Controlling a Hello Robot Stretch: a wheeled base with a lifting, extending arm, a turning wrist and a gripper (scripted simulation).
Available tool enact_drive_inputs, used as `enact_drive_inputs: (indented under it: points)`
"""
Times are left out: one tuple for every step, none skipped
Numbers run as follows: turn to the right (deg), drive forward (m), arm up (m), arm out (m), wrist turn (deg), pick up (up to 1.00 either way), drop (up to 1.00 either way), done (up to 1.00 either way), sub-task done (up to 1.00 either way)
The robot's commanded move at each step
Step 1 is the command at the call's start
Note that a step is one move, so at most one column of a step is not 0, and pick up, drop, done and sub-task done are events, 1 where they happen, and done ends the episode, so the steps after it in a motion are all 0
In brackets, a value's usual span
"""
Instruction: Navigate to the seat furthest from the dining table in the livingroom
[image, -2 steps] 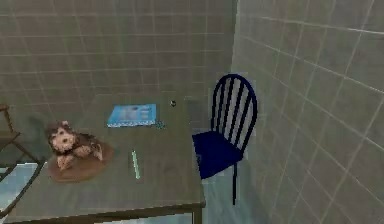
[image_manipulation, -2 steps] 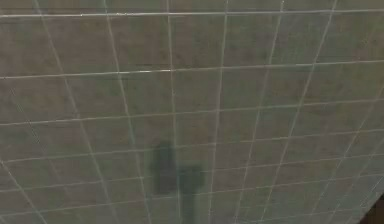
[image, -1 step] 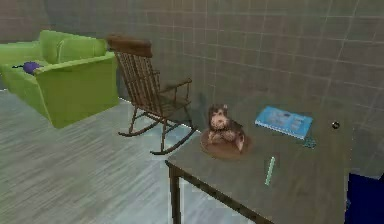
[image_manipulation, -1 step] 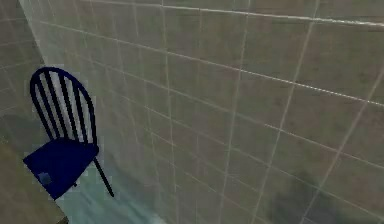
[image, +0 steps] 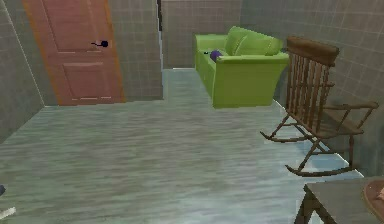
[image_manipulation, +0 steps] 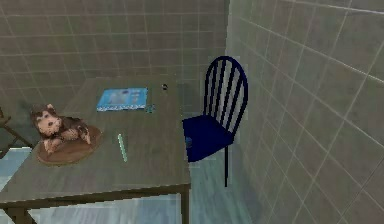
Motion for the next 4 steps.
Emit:
enact_drive_inputs:
  points:
    - [-3.0,0.0,0.0,0.0,0.0,0.0,0.0,0.0,0.0]
    - [0.0,1.0,0.0,0.0,0.0,0.0,0.0,0.0,0.0]
    - [0.0,1.0,0.0,0.0,0.0,0.0,0.0,0.0,0.0]
    - [6.0,0.0,0.0,0.0,0.0,0.0,0.0,0.0,0.0]
